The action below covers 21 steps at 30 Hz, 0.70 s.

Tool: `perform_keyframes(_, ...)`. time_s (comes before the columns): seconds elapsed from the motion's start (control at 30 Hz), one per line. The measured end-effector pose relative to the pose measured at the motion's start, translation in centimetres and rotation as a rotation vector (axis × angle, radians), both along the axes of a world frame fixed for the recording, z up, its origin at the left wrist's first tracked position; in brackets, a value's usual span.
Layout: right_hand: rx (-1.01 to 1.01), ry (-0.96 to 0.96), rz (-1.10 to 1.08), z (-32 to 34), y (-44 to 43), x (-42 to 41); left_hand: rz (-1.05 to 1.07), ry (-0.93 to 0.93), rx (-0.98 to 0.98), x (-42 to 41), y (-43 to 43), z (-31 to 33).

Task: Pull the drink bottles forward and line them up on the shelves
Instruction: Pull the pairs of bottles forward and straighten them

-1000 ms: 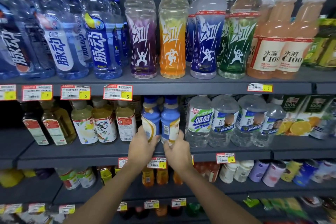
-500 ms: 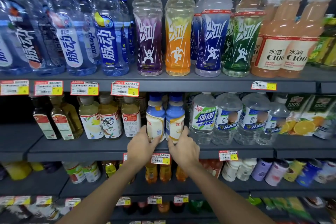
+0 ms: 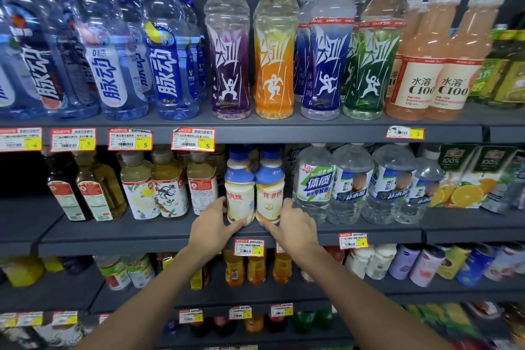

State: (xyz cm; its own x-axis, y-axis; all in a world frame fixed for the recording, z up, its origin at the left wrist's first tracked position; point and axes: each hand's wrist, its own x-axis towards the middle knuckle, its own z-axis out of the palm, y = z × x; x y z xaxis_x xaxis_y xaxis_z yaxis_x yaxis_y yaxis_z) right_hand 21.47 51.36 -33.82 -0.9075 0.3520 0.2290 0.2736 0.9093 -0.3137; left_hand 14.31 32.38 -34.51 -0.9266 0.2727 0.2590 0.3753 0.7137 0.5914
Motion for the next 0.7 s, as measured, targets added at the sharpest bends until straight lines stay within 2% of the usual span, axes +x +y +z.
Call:
perform_keyframes(0.13, -0.029, -0.045, 0.028, 0.4, 0.3, -0.4, -0.097, -0.001, 0.046, -0.5, 0.4, 0.1)
perform_keyframes(0.3, -0.081, 0.001, -0.011, 0.2, -0.6, -0.1, 0.067, -0.034, 0.082, 0.3, 1.4, -0.5)
perform_keyframes(0.53, -0.189, -0.051, 0.069, 0.3, 0.7, 0.2, -0.063, -0.023, 0.015, -0.3, 0.2, -0.6)
perform_keyframes(0.7, -0.281, -0.040, 0.096, 0.4, 0.6, 0.1, 0.036, -0.005, 0.017, 0.3, 1.0, -0.6)
